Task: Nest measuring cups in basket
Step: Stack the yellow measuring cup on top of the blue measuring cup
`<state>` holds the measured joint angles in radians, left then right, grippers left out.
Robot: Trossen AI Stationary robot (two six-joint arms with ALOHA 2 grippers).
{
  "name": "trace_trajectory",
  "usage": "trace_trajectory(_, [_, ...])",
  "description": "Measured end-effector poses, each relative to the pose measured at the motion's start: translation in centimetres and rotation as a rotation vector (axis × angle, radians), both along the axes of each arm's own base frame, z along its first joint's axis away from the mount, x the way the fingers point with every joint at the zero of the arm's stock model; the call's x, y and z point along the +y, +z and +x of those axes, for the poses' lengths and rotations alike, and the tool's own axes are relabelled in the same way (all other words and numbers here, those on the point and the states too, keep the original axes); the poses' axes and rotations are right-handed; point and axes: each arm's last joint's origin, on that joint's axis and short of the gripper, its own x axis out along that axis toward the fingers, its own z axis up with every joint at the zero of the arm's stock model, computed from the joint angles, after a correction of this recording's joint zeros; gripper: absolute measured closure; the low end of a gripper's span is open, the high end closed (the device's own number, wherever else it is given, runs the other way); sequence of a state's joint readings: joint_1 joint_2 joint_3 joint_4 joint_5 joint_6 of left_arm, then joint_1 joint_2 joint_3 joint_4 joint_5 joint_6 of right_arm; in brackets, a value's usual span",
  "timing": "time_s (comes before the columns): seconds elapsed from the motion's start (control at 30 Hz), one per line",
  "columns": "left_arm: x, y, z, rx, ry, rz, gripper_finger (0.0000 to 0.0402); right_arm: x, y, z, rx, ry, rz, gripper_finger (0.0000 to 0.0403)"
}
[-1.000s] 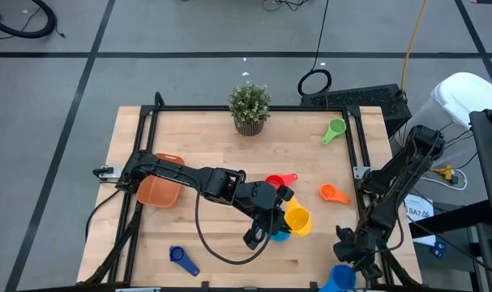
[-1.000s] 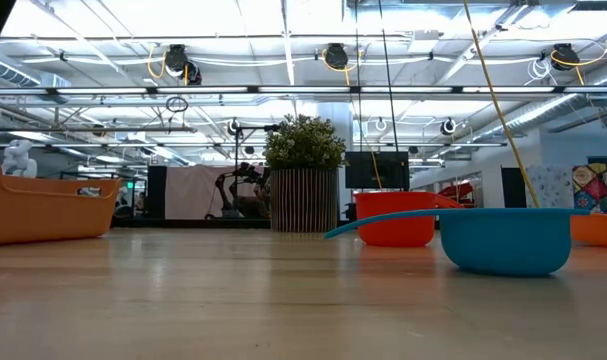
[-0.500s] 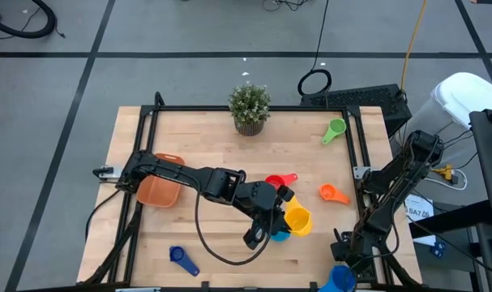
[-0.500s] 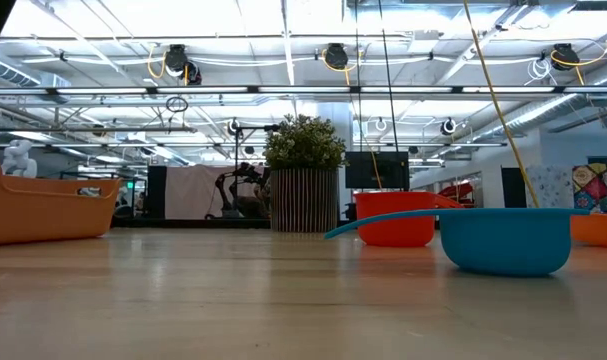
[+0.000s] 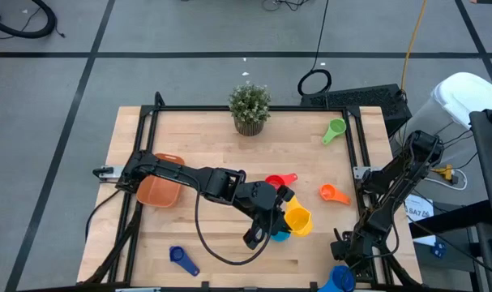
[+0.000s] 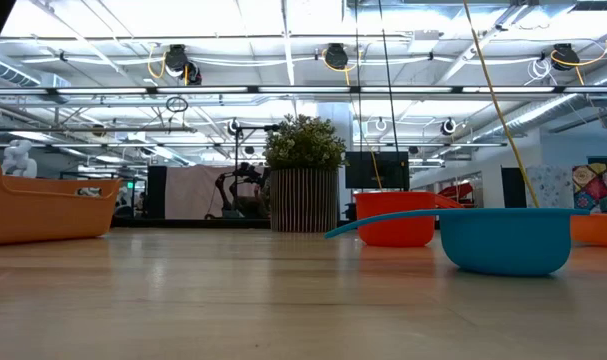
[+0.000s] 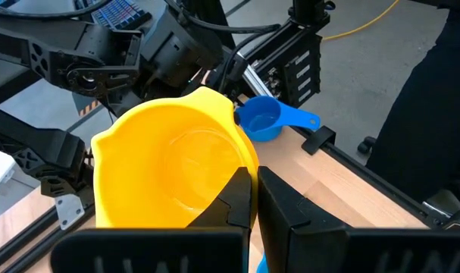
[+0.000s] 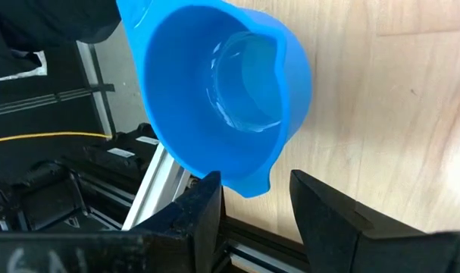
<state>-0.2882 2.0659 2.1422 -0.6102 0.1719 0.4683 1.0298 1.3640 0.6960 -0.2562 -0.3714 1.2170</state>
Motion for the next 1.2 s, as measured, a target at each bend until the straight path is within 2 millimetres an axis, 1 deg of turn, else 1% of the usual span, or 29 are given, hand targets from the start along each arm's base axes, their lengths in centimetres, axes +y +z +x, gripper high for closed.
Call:
trace_trajectory(0.37, [0.0, 0.0, 0.0, 0.000, 0.000, 0.000, 0.0394, 0.0, 0.0, 0.0, -0.002, -0.006, -0.005, 0.0253])
trace_trajectory(0.6, [0.0, 0.0, 0.0, 0.000, 0.000, -0.001, 0.0394, -0.2, 0.0, 0.4, 0.009, -0.038, -0.003, 0.0253])
trace_trajectory(0.77, [0.0, 0.0, 0.0, -0.001, -0.001, 0.001, 0.0394, -0.6, -0.2, 0.9, -0.080, -0.059, -0.059, 0.0253])
trace_trajectory(0.83, [0.0, 0.0, 0.0, -0.001, -0.001, 0.000, 0.0394, -0.7, -0.4, 1.2, -0.103, -0.056, -0.078, 0.0253])
trace_trajectory(0.93, [0.0, 0.0, 0.0, 0.000, 0.000, 0.001, 0.0394, -0.9, -1.2, 1.5, -0.091, -0.041, -0.114, 0.0255])
trace_trajectory(1.07, [0.0, 0.0, 0.0, 0.000, 0.000, 0.000, 0.0394, -0.8, -2.6, 1.8, -0.074, -0.009, -0.168, 0.0268])
trace_trajectory(1.2, [0.0, 0.0, 0.0, 0.000, 0.000, 0.000, 0.0394, -0.7, -3.4, 1.9, -0.068, 0.021, -0.197, 0.0282])
